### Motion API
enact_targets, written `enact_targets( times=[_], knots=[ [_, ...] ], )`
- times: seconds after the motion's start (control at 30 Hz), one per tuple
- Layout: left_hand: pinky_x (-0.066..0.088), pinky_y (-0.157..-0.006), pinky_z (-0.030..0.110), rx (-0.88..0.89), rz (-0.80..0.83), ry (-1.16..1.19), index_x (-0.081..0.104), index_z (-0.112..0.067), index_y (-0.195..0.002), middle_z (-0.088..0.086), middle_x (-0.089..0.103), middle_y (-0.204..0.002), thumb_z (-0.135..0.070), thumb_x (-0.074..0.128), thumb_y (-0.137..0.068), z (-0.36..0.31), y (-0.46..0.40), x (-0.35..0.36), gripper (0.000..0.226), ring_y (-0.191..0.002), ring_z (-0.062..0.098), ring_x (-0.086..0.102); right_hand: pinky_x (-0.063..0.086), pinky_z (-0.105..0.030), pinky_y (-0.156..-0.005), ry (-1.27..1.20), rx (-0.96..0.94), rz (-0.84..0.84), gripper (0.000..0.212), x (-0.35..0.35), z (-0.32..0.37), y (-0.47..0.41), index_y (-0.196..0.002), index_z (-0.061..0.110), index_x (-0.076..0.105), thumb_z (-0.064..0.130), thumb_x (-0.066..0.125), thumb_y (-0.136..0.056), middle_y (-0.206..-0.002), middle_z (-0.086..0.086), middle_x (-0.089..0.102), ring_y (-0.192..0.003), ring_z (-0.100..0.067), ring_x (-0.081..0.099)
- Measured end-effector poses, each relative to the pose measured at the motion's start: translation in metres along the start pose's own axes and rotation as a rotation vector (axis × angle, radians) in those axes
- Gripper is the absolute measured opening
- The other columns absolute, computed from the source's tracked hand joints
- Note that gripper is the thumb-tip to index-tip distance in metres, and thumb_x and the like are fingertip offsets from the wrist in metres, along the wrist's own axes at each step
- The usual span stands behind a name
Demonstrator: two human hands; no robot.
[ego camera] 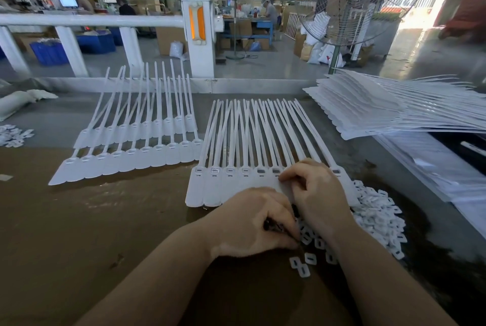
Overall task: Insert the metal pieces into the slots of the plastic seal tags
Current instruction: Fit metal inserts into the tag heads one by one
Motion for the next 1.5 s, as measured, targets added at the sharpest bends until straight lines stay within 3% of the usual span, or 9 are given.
enact_targets(
  times=[0.27,0.4,0.47,0.57,0.67,0.73,0.97,1.1,1.5],
  knots=[
    [0.025,-0.100,0.030,0.011,0.177,0.011,0.076,-0.025,-0.095,-0.022,0.053,-0.092,-0.031,0.071,-0.081,-0.005,0.000,0.016,0.016,-0.096,-0.001,0.045,0.039,-0.024,-0.083,-0.011,0.002,0.003,0.021,0.000,-0.001,0.000,-0.083,0.013,0.071,0.000,0.055,-0.086,-0.088,0.004,0.062,-0.092,-0.014,0.053],
    [0.032,-0.096,0.025,-0.016,0.143,0.102,0.076,-0.023,-0.089,-0.013,0.063,-0.095,-0.027,0.074,-0.079,-0.002,0.002,0.014,0.011,-0.094,0.000,0.049,0.040,-0.024,-0.084,-0.011,0.000,0.000,0.021,0.000,0.000,0.001,-0.084,0.013,0.071,0.000,0.055,-0.085,-0.088,0.004,0.062,-0.092,-0.014,0.053],
    [0.038,-0.085,0.015,-0.045,0.040,0.171,0.076,-0.024,-0.084,-0.014,0.064,-0.087,-0.025,0.075,-0.077,0.002,0.002,0.003,0.007,-0.090,0.000,0.053,0.041,-0.025,-0.085,-0.005,-0.002,0.003,0.021,0.000,0.000,0.001,-0.083,0.014,0.071,0.001,0.055,-0.086,-0.088,0.005,0.062,-0.092,-0.012,0.053],
    [0.041,-0.074,0.008,-0.127,-0.256,0.213,0.071,-0.034,-0.077,-0.020,0.064,-0.077,-0.023,0.073,-0.078,0.018,0.005,-0.027,0.012,-0.081,-0.003,0.057,0.044,-0.028,-0.086,-0.005,-0.008,0.013,0.019,0.001,0.001,0.000,-0.084,0.014,0.070,0.002,0.056,-0.086,-0.088,0.005,0.062,-0.092,-0.012,0.054],
    [0.044,-0.073,0.007,-0.256,-0.539,0.231,0.069,-0.033,-0.076,-0.020,0.066,-0.076,-0.014,0.072,-0.079,0.040,0.014,-0.053,0.019,-0.077,-0.006,0.060,0.044,-0.029,-0.087,0.004,-0.004,0.007,0.019,0.001,0.001,0.000,-0.085,0.014,0.071,0.002,0.055,-0.087,-0.089,0.004,0.063,-0.092,-0.013,0.054],
    [0.046,-0.074,0.006,-0.344,-0.608,0.236,0.071,-0.027,-0.077,-0.016,0.068,-0.078,-0.011,0.073,-0.078,0.052,0.016,-0.060,0.016,-0.078,-0.004,0.061,0.043,-0.029,-0.087,0.003,0.006,-0.005,0.021,-0.001,0.000,0.000,-0.084,0.014,0.071,0.001,0.054,-0.086,-0.090,0.003,0.063,-0.093,-0.014,0.053],
    [0.045,-0.075,0.006,-0.521,-0.532,0.005,0.075,-0.021,-0.090,-0.009,0.070,-0.085,-0.015,0.068,-0.084,0.068,0.001,-0.066,0.011,-0.080,0.003,0.062,0.042,-0.029,-0.086,-0.002,0.010,-0.005,0.021,0.000,0.000,0.000,-0.084,0.013,0.071,0.000,0.054,-0.086,-0.090,0.003,0.063,-0.094,-0.015,0.053],
    [0.049,-0.087,0.025,-0.563,-0.506,-0.074,0.074,-0.022,-0.094,-0.005,0.072,-0.094,-0.014,0.063,-0.087,0.069,-0.007,-0.062,0.015,-0.090,0.012,0.064,0.041,-0.028,-0.085,0.003,0.014,0.002,0.020,0.000,-0.001,0.001,-0.085,0.013,0.071,0.001,0.055,-0.086,-0.090,0.003,0.062,-0.093,-0.015,0.053],
    [0.041,-0.082,0.027,-0.432,-0.490,-0.502,0.068,-0.023,-0.105,-0.006,0.061,-0.101,-0.017,0.052,-0.093,0.052,-0.012,-0.056,0.021,-0.097,0.016,0.053,0.044,-0.032,-0.086,-0.031,0.002,-0.078,0.020,-0.008,0.003,0.002,-0.084,0.013,0.070,0.000,0.055,-0.086,-0.087,0.005,0.064,-0.092,-0.015,0.055]
  ],
)
Point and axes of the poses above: each hand's wrist, its own y-axis away from the middle knuckle, its own x-axis out of the palm, z = x × y, the point moved 9 cm from there along -y, towards the middle knuckle
